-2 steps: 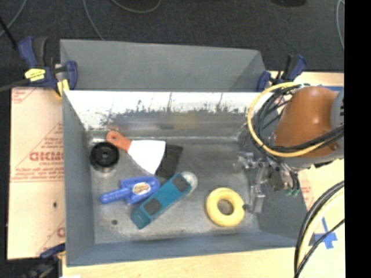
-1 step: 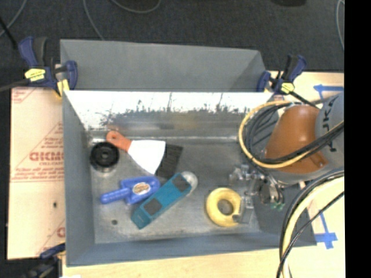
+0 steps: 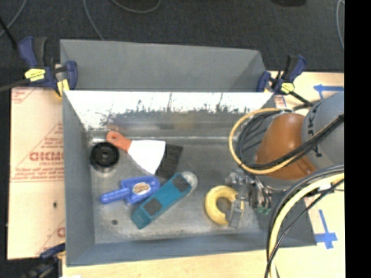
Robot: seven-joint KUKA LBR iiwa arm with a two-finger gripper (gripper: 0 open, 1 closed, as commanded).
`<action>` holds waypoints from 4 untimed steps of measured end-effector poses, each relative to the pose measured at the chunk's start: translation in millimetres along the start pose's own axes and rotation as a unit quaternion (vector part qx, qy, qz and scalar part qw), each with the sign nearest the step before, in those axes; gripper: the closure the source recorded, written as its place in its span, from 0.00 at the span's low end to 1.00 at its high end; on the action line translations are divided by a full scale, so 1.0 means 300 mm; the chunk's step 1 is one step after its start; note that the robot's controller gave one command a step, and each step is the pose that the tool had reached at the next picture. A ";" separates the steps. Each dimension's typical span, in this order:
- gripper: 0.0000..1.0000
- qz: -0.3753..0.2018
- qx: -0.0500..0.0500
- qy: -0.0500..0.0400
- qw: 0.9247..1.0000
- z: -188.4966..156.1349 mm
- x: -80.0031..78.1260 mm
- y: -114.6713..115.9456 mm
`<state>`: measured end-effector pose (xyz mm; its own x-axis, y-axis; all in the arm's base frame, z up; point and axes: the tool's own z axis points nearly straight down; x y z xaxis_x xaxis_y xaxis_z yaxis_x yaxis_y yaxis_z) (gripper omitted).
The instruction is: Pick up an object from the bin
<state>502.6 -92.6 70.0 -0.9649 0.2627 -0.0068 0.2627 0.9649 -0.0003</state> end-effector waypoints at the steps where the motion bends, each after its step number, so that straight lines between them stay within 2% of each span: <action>1: 1.00 0.020 0.000 -0.004 1.000 -0.005 0.063 -0.001; 2: 1.00 0.020 0.000 -0.004 1.000 -0.005 0.063 -0.001; 3: 1.00 0.013 0.000 -0.001 1.000 -0.206 0.065 0.012; 4: 1.00 0.015 0.000 -0.005 1.000 -0.366 0.056 0.012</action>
Offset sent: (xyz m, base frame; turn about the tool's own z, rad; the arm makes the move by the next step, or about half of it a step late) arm 0.0000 0.0000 0.0000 0.0000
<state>486.6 -84.4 179.8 -0.9565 0.2913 -0.0161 0.2913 0.9566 0.0007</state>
